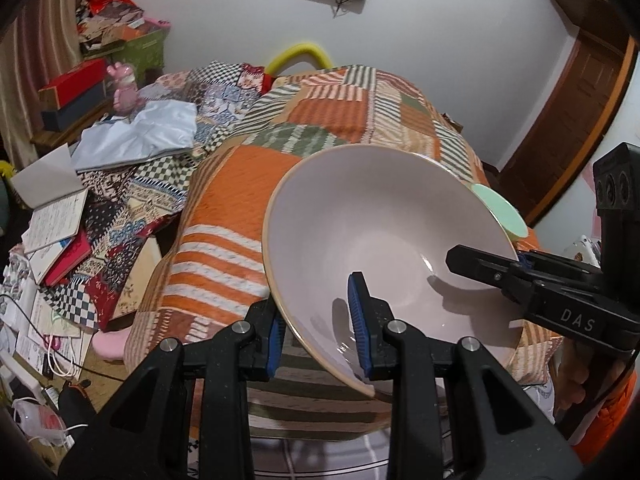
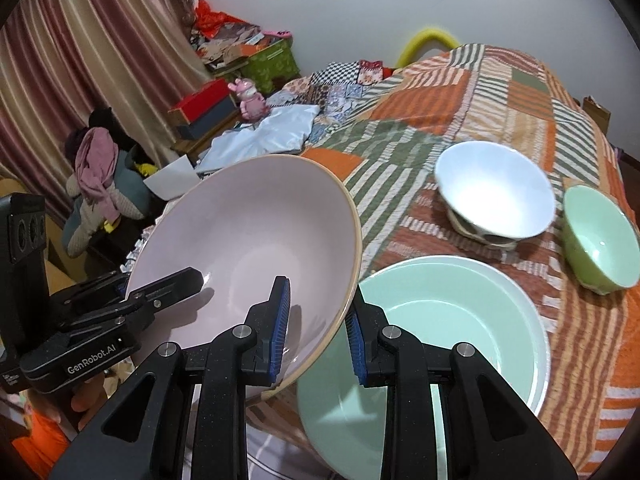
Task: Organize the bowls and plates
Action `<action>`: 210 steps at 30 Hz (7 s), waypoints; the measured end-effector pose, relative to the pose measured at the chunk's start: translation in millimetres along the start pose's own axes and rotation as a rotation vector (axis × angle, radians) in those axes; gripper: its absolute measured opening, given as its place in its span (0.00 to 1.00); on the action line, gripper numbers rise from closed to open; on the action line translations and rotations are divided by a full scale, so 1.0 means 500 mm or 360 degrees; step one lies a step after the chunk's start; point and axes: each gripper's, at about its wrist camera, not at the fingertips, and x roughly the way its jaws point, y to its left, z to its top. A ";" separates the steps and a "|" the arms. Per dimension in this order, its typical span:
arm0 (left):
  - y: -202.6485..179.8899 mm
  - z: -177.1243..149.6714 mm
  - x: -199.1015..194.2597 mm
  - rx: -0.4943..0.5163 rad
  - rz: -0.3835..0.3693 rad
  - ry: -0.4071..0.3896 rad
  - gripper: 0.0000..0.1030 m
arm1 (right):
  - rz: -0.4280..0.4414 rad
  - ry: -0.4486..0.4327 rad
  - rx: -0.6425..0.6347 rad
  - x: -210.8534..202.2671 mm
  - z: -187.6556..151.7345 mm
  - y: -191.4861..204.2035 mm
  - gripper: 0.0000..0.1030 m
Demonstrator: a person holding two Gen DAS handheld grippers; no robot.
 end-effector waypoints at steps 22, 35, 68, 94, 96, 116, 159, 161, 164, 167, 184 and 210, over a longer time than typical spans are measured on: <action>0.119 -0.022 0.093 -0.0140 0.0069 0.0195 0.29 | 0.0054 0.0252 -0.0039 0.141 0.004 0.023 0.24; 0.142 -0.040 0.125 -0.0196 0.0054 0.0261 0.29 | 0.0072 0.0324 -0.0048 0.164 -0.002 0.013 0.24; -0.091 0.097 0.068 0.0134 0.0018 -0.0015 0.46 | -0.0174 -0.0110 0.0113 -0.055 0.030 -0.176 0.35; -0.225 0.225 0.370 0.0357 -0.0027 0.0308 0.47 | -0.0212 0.0009 0.0399 0.023 0.040 -0.344 0.37; -0.230 0.230 0.387 0.0368 -0.0028 0.0330 0.47 | -0.0210 0.0022 0.0410 0.030 0.042 -0.347 0.37; -0.261 0.231 0.481 0.0480 -0.0037 0.0420 0.19 | -0.0246 0.0046 0.0498 0.050 0.054 -0.346 0.37; -0.214 0.207 0.376 0.0458 -0.0010 0.0343 0.18 | -0.0248 0.0124 0.0344 0.075 0.079 -0.306 0.24; -0.217 0.206 0.361 0.0454 -0.0018 0.0321 0.18 | -0.0249 0.0098 0.0341 0.061 0.082 -0.300 0.24; -0.219 0.206 0.334 0.0436 -0.0035 0.0291 0.18 | -0.0252 0.0051 0.0323 0.033 0.085 -0.285 0.24; -0.219 0.204 0.301 0.0427 -0.0047 0.0250 0.18 | -0.0262 0.0015 0.0295 0.012 0.088 -0.267 0.24; -0.164 0.170 0.107 0.0339 -0.0045 0.0056 0.18 | -0.0205 -0.0110 0.0159 -0.057 0.085 -0.148 0.24; -0.015 0.085 -0.026 0.0133 0.0038 -0.0015 0.18 | -0.0061 -0.0065 0.0015 -0.014 0.054 0.001 0.24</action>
